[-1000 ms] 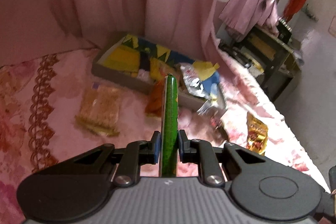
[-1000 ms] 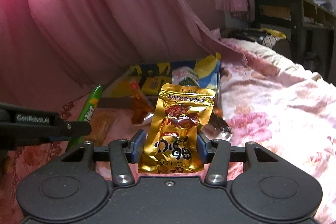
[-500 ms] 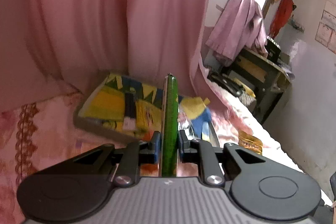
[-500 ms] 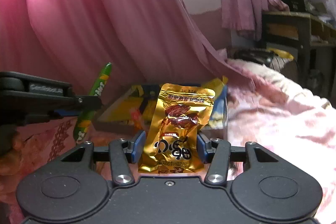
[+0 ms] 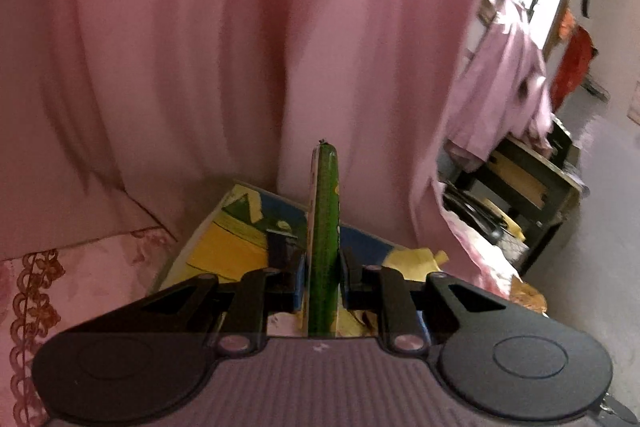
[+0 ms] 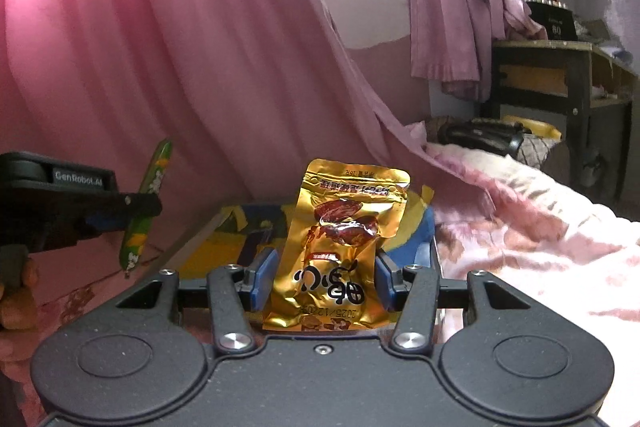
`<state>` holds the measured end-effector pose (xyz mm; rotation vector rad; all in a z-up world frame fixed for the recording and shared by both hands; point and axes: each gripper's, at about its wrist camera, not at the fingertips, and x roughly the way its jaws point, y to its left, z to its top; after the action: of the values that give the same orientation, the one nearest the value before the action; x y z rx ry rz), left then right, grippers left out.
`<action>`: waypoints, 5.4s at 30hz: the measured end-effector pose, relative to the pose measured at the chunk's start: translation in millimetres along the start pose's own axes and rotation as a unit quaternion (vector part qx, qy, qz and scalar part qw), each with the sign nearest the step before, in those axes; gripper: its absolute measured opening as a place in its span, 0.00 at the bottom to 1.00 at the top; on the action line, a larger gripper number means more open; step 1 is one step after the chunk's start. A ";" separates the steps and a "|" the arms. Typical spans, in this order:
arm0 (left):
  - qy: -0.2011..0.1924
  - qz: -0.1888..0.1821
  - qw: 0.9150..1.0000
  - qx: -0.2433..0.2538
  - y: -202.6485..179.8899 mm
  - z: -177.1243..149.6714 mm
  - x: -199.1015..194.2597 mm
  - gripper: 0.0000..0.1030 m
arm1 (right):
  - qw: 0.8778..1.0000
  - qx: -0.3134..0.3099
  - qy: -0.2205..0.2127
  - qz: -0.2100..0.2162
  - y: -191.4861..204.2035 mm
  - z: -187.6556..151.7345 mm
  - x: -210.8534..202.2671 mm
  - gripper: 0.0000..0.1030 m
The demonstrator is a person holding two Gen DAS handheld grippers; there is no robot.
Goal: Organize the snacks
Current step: 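Lift both snacks and carry them over the grey box, then lower both snacks into the box and open both tools, then lift both tools away from the box and move toward the remaining snacks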
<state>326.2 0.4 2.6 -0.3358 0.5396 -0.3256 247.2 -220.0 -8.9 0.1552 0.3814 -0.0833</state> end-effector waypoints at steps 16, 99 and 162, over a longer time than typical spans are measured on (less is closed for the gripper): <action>0.019 0.020 0.999 -0.018 47.2 -2.1 78.3 0.18 | 1.000 -0.018 0.017 0.006 13.3 9.7 97.5 0.51; -0.054 0.155 0.985 0.054 -26.7 -95.2 -180.2 0.99 | 0.999 -0.011 -0.039 0.021 -19.5 -36.7 -170.4 0.99; 0.175 0.202 0.949 0.170 1.5 -97.1 -99.7 0.99 | 0.982 -0.037 0.182 0.044 2.3 -56.3 -73.6 0.99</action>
<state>192.7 18.4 -32.1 0.1744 0.8697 -0.0725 158.8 -204.5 -32.4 0.1141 0.7413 0.0479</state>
